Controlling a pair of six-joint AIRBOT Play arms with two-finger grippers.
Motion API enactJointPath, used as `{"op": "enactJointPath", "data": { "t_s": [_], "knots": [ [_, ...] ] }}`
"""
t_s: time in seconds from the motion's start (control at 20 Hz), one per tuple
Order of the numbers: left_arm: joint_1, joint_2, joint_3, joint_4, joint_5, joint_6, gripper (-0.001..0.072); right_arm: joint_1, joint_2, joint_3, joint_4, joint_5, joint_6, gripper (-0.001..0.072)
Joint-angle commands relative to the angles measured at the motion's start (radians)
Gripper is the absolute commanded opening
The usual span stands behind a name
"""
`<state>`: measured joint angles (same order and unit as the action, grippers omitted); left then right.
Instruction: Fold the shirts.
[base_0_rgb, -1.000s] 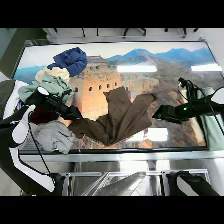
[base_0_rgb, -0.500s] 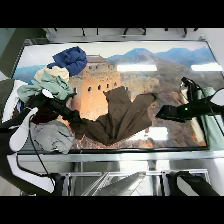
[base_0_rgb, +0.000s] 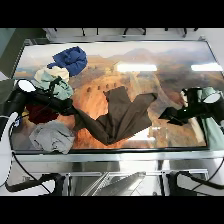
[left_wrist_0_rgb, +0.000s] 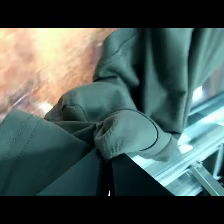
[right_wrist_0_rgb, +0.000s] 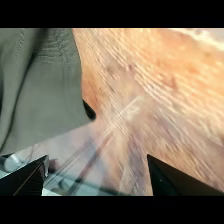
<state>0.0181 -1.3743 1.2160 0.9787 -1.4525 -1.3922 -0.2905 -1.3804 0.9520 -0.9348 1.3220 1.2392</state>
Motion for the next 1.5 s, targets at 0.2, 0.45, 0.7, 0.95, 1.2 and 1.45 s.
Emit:
{"op": "enactJointPath", "data": {
  "t_s": [0.2, 0.45, 0.7, 0.95, 1.2, 1.45],
  "knots": [
    [-0.007, 0.11, 0.0, 0.095, -0.058, -0.102, 0.0024, 0.161, -0.214, -0.006, 0.148, -0.16, -0.111, 0.0682],
    [-0.007, 0.116, 0.0, 0.097, -0.066, -0.108, 0.0024, 0.2, -0.192, -0.006, 0.143, -0.075, -0.116, 0.0021],
    [0.019, 0.251, 0.0, 0.262, -0.064, -0.153, 0.0024, 0.172, 0.154, -0.006, -0.079, 0.048, 0.032, 0.002],
    [0.101, 0.47, 0.009, 0.283, -0.081, -0.248, 0.0024, 0.172, 0.55, 0.071, -0.093, 0.055, 0.192, 0.0019],
    [0.089, 0.579, 0.275, 0.172, 0.026, -0.248, 0.0024, 0.172, 0.616, 0.494, -0.113, 0.105, 0.229, 0.0019],
    [-0.031, 0.462, 0.853, 0.182, -0.146, -0.258, 0.0023, 0.171, 0.544, 0.88, -0.128, 0.203, 0.275, 0.0019]
  ]
}}
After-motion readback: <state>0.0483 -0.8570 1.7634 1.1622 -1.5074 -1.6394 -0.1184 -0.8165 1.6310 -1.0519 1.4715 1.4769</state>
